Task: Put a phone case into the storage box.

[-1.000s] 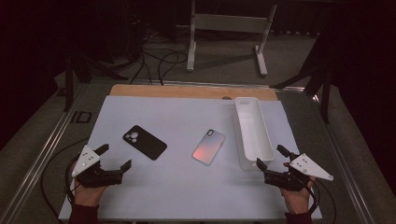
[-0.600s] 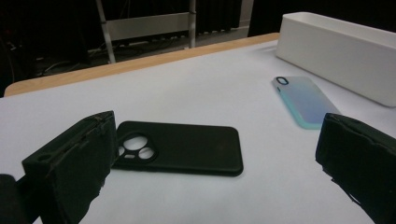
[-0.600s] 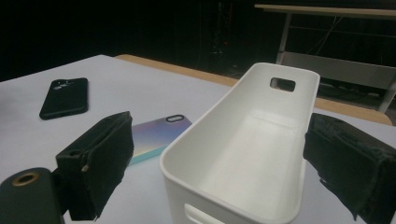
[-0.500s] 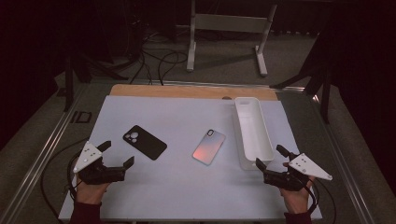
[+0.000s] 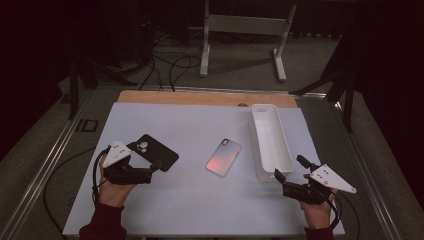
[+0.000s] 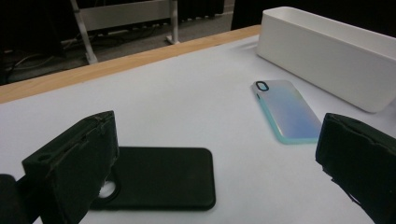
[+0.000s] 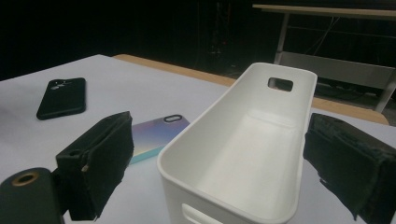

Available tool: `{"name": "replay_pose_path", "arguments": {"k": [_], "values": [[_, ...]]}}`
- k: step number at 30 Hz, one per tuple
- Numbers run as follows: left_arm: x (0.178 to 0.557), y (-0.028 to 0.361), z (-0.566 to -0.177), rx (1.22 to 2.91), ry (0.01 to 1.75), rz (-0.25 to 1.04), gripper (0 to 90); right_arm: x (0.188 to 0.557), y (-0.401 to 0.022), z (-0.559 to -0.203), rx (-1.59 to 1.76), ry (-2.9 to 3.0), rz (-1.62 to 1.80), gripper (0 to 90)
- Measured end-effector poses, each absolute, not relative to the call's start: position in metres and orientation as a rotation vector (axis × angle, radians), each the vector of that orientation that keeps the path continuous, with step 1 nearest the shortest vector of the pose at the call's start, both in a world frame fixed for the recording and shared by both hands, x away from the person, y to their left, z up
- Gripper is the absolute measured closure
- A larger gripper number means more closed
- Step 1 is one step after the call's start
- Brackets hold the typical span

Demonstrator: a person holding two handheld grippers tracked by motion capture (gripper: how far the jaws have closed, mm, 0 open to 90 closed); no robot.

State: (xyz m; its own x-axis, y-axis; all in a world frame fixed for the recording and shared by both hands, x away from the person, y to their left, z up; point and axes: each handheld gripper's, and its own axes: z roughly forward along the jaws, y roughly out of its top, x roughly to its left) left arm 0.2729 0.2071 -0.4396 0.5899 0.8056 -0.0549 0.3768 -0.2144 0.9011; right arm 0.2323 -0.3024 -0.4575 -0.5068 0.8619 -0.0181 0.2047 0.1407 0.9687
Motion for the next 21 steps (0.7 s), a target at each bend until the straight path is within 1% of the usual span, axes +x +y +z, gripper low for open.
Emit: {"name": "replay_pose_path", "arguments": {"k": [9, 21], "values": [[0.294, 0.181, -0.438, 1.864, 0.971, 0.506, 0.0, 0.233, -0.302, -0.458, 1.027, 1.816, 1.396, 8.2], [0.309, 0.159, -0.442, 1.923, 0.948, 0.481, 0.0, 0.233, -0.301, -0.459, 1.027, 1.818, 1.394, 8.3]]}}
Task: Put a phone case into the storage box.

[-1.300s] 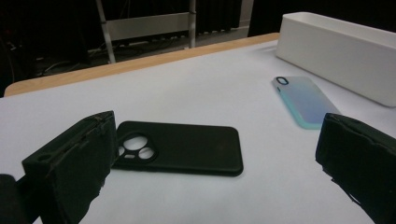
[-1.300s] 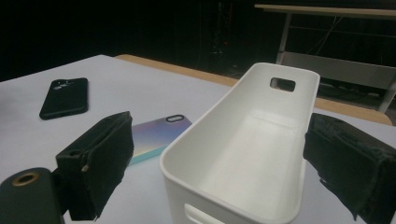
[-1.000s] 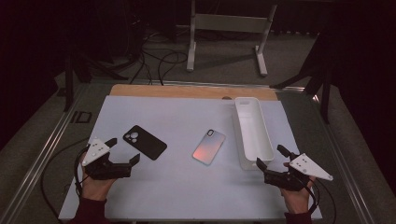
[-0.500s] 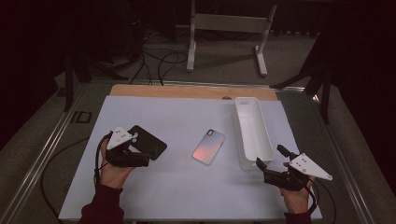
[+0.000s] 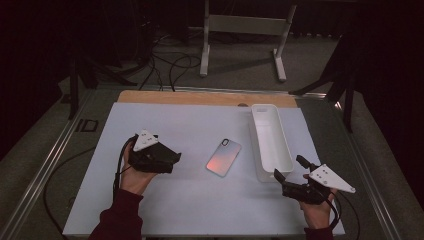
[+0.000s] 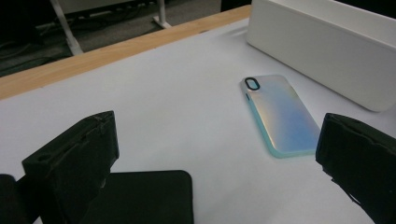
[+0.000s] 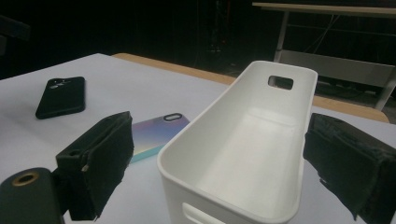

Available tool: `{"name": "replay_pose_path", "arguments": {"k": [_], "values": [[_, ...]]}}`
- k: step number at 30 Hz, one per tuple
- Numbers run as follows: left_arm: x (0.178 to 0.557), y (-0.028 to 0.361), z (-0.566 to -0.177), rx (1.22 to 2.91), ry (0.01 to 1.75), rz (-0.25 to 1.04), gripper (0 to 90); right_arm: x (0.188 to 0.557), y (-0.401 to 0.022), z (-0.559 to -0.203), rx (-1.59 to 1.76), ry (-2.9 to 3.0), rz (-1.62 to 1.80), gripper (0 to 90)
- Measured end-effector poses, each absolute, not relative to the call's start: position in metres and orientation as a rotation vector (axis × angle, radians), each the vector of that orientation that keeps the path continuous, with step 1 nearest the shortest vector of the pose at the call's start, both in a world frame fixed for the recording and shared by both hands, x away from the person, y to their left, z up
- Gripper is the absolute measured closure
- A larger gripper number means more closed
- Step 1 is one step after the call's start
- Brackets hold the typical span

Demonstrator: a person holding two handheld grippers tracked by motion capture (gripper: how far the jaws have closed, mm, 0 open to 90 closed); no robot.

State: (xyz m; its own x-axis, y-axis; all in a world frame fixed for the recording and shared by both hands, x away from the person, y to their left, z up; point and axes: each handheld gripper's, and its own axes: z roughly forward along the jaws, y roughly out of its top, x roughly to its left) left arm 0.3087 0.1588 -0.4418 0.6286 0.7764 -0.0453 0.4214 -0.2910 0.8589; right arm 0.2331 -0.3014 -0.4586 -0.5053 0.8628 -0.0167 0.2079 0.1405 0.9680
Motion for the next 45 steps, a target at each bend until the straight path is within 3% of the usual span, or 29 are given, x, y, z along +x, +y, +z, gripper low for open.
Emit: {"name": "replay_pose_path", "arguments": {"k": [45], "values": [[0.343, 0.081, -0.457, 2.03, 0.919, 0.411, 0.0, 0.234, -0.302, -0.458, 1.031, 1.812, 1.389, 8.3]]}}
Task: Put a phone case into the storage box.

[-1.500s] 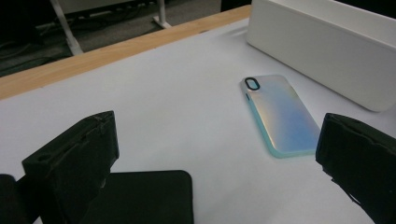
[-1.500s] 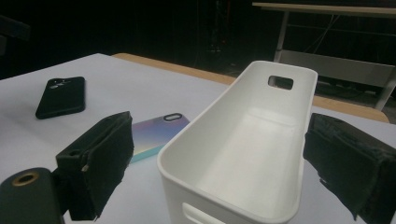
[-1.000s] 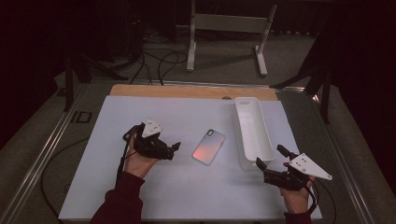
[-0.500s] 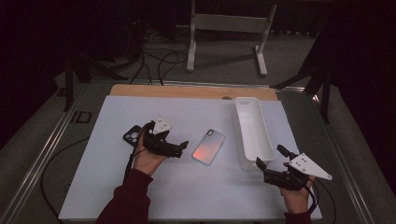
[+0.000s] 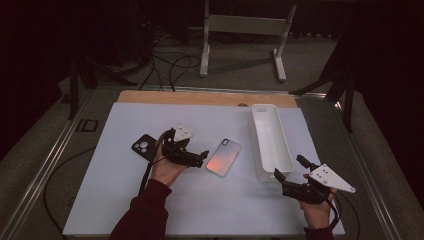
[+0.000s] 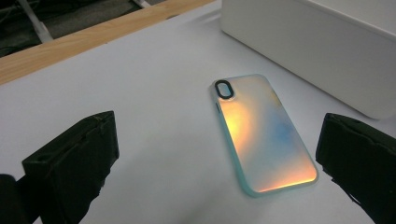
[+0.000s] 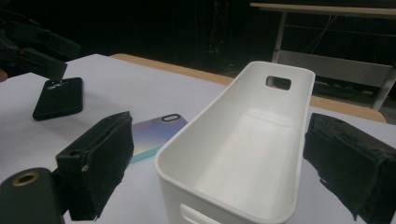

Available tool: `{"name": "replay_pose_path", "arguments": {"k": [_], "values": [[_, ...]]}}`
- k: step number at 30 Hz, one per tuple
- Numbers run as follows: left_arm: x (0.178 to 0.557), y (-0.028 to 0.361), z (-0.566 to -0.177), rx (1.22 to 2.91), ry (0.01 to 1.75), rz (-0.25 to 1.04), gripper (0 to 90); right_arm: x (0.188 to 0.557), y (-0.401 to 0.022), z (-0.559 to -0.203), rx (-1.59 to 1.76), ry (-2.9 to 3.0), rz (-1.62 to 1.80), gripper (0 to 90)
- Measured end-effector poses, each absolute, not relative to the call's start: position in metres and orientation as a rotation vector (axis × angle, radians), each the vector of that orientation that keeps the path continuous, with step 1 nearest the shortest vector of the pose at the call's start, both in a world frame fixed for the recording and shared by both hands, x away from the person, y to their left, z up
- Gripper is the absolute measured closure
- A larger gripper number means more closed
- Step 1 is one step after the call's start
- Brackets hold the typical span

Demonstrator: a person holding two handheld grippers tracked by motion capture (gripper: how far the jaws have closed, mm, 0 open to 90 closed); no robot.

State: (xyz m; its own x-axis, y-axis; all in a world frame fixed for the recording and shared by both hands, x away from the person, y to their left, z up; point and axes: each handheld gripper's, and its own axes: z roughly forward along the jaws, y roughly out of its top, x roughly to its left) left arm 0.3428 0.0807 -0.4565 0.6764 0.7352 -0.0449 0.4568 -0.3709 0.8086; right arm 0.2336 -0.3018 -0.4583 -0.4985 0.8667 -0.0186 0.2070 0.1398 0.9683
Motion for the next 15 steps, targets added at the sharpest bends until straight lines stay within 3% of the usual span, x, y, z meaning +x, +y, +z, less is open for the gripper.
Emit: {"name": "replay_pose_path", "arguments": {"k": [15], "values": [[0.349, 0.057, -0.465, 2.063, 0.909, 0.373, 0.0, 0.234, -0.302, -0.458, 1.033, 1.81, 1.389, 8.3]]}}
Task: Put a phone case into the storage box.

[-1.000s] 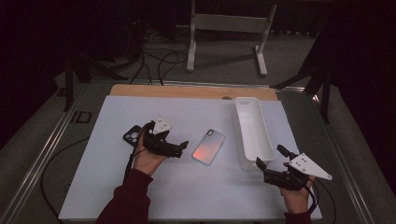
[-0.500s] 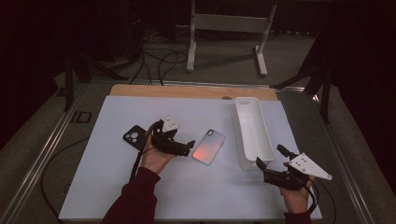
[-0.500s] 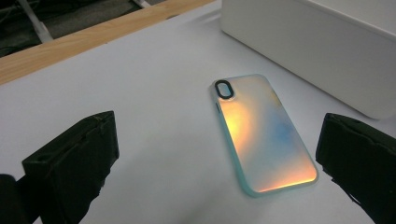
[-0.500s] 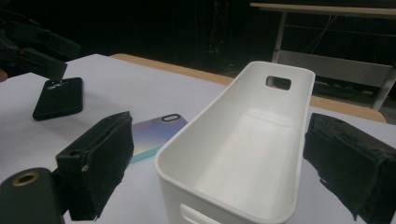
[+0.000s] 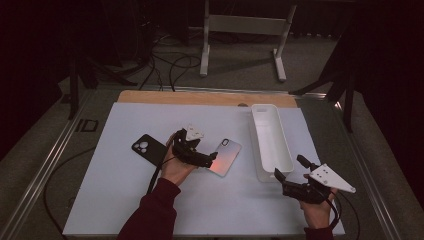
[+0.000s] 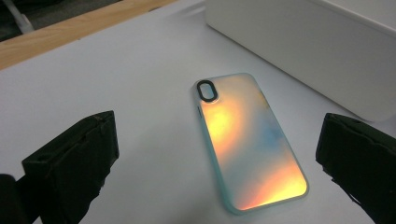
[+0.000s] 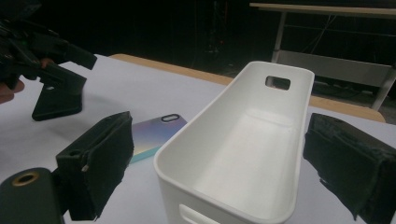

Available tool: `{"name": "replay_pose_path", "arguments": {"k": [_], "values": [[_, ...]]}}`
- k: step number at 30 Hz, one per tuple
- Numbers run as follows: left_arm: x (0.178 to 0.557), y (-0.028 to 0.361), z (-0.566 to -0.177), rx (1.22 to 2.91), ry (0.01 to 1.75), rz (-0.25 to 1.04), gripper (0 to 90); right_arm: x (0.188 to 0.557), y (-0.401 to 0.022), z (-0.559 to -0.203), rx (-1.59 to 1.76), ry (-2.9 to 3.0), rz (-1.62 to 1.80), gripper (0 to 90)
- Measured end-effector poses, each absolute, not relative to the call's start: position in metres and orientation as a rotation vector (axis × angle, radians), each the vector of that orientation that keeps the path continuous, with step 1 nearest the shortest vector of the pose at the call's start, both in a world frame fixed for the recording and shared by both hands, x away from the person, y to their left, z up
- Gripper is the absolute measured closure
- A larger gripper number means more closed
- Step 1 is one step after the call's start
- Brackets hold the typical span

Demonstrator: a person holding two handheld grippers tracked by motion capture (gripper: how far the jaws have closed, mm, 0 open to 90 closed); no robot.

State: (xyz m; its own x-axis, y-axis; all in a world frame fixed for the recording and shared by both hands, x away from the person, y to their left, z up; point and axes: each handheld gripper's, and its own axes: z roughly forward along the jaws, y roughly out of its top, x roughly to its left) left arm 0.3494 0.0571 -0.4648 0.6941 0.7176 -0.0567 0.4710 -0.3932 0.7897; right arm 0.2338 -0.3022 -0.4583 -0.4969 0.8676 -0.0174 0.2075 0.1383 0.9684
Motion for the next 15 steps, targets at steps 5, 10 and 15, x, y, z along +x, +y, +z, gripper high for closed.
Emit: {"name": "replay_pose_path", "arguments": {"k": [5, 10, 15], "values": [[0.35, 0.05, -0.468, 2.07, 0.91, 0.37, 0.0, 0.234, -0.302, -0.458, 1.033, 1.809, 1.39, 8.2], [0.351, 0.041, -0.471, 2.081, 0.904, 0.365, 0.0, 0.234, -0.302, -0.458, 1.033, 1.808, 1.389, 8.3], [0.351, 0.029, -0.476, 2.101, 0.901, 0.358, 0.0, 0.234, -0.302, -0.458, 1.037, 1.807, 1.388, 8.2]]}}
